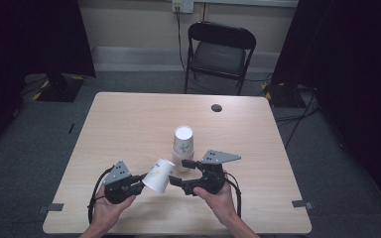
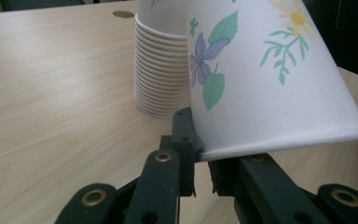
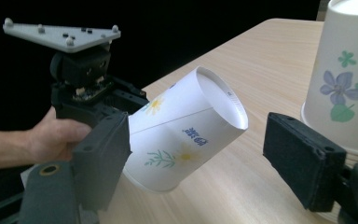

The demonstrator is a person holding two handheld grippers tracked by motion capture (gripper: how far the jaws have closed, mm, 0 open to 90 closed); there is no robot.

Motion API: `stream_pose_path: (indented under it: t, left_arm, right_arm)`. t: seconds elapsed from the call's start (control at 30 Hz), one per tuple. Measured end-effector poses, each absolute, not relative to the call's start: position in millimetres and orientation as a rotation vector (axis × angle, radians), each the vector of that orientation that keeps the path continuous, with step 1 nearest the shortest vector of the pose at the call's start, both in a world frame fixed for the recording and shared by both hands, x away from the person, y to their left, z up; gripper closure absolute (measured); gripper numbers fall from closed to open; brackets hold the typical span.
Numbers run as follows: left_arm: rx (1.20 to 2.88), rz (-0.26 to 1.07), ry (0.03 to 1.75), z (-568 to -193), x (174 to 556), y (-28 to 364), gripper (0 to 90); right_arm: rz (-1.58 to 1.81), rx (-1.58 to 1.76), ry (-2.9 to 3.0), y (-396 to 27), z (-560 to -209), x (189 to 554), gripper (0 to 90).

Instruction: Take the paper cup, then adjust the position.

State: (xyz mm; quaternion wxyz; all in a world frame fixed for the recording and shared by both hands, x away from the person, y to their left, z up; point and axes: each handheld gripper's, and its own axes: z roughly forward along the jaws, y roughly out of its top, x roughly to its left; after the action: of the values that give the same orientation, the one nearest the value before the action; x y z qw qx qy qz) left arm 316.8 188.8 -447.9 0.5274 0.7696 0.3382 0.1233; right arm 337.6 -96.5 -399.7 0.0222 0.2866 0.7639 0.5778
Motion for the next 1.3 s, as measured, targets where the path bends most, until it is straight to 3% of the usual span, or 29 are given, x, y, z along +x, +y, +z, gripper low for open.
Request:
stream_pose_path:
  t: [0.5, 0.83, 1.17, 1.3]
  left_arm:
    - [1.947, 0.222, 0.821, -453, 321, 182, 82.8]
    - [1.971, 0.195, 0.806, -454, 319, 177, 82.8]
    - [1.994, 0.176, 0.791, -455, 319, 176, 82.8]
    - [1.996, 0.171, 0.789, -455, 319, 176, 82.8]
  right_arm:
    - [1.716, 0.759, 2.395, -102, -395, 334, 33.6]
    - [1.636, 0.685, 2.426, -98, -395, 335, 32.0]
    - [1.583, 0.513, 2.511, -83, -398, 337, 44.4]
    - [1.524, 0.489, 2.523, -79, -400, 336, 44.9]
